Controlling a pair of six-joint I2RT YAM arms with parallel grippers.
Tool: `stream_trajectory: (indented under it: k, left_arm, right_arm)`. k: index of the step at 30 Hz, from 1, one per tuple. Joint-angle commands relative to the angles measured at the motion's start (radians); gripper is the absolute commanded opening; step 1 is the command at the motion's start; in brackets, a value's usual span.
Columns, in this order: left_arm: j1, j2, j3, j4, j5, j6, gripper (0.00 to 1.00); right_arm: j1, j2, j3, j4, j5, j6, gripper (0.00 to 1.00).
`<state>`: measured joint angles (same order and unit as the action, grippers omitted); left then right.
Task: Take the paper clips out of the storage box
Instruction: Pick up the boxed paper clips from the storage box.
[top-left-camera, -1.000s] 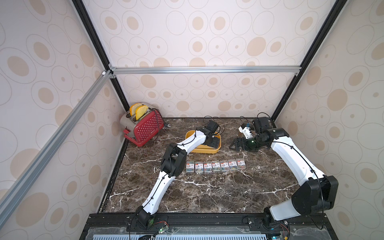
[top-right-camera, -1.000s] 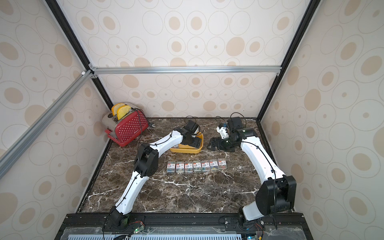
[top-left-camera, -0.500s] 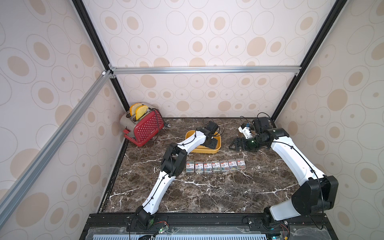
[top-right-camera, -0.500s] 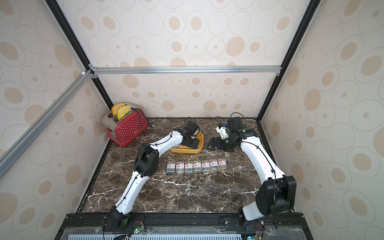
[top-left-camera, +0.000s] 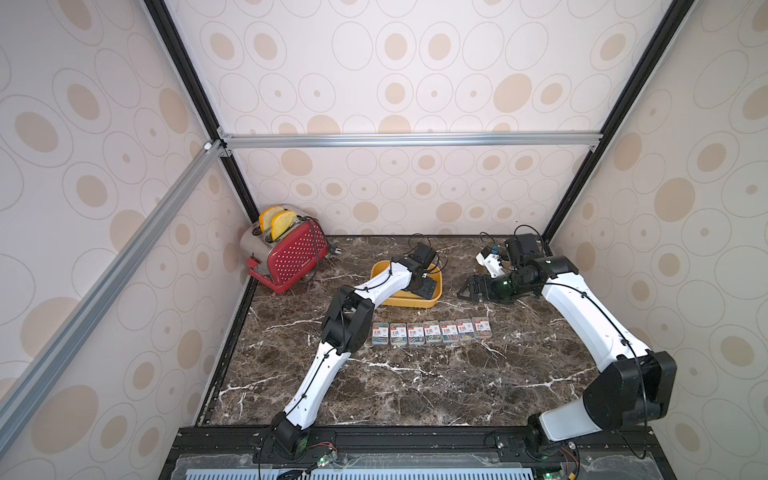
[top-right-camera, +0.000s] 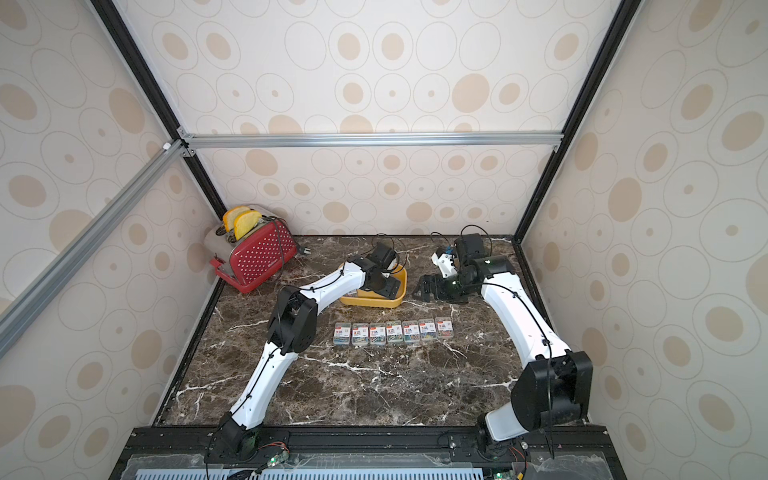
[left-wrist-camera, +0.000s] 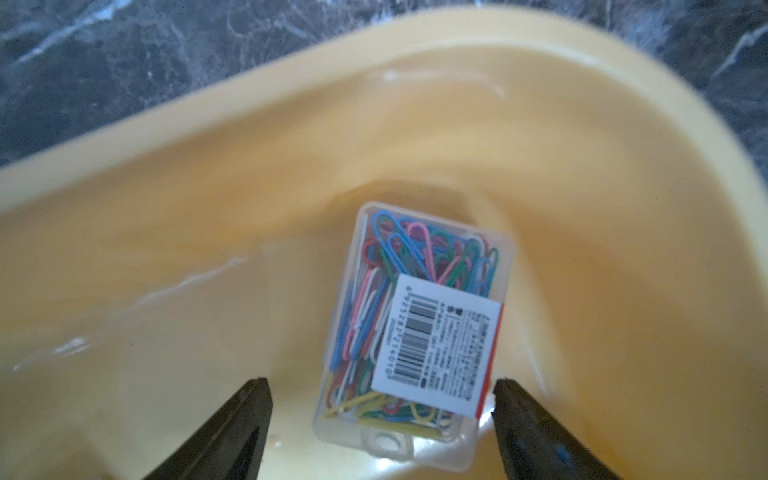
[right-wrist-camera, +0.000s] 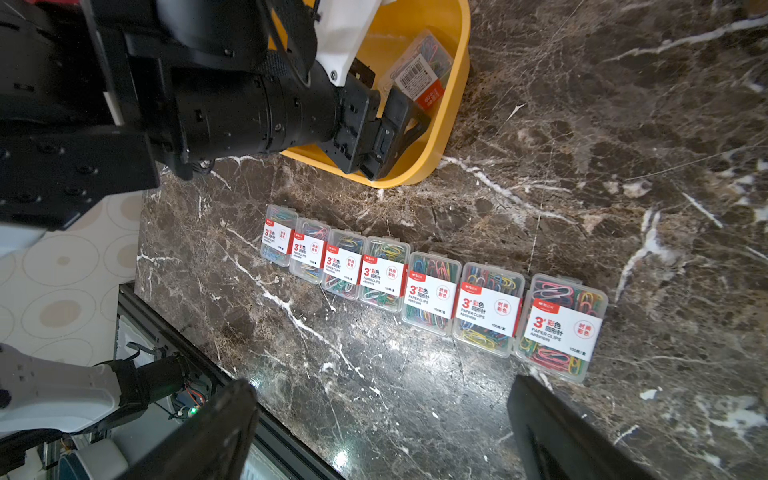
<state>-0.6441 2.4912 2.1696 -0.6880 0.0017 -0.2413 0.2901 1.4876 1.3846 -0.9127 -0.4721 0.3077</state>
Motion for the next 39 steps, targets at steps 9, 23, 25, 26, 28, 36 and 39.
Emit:
stream_trajectory:
  k: [9, 23, 25, 26, 28, 36, 39]
  left_arm:
    - [0.004, 0.014, 0.019, 0.046, 0.026, 0.053, 0.51]
    - [0.061, -0.154, -0.075, 0.047, 0.207, -0.009, 0.32]
    - [0.084, -0.222, -0.107, 0.047, 0.29, -0.038, 0.32]
    - [0.1, -0.254, -0.119, 0.047, 0.354, -0.062, 0.32]
    - [0.13, -0.306, -0.144, 0.048, 0.477, -0.118, 0.31]
    - [0.177, -0.548, -0.461, 0.321, 0.803, -0.448, 0.3]
    - [0.178, -0.636, -0.603, 0.496, 0.861, -0.599, 0.3]
  right_arm:
    - [-0.004, 0.016, 0.021, 0.005, -0.02, -0.013, 1.0]
    - [-0.005, -0.015, 0.021, 0.046, -0.067, -0.019, 1.0]
    - [-0.006, -0.032, 0.02, 0.075, -0.087, -0.006, 1.0]
    - [-0.005, -0.041, 0.016, 0.091, -0.099, 0.001, 1.0]
    - [-0.008, -0.054, 0.015, 0.123, -0.131, 0.016, 1.0]
    - [-0.009, -0.057, -0.025, 0.295, -0.304, 0.129, 1.0]
    - [-0.008, -0.059, -0.056, 0.431, -0.375, 0.219, 1.0]
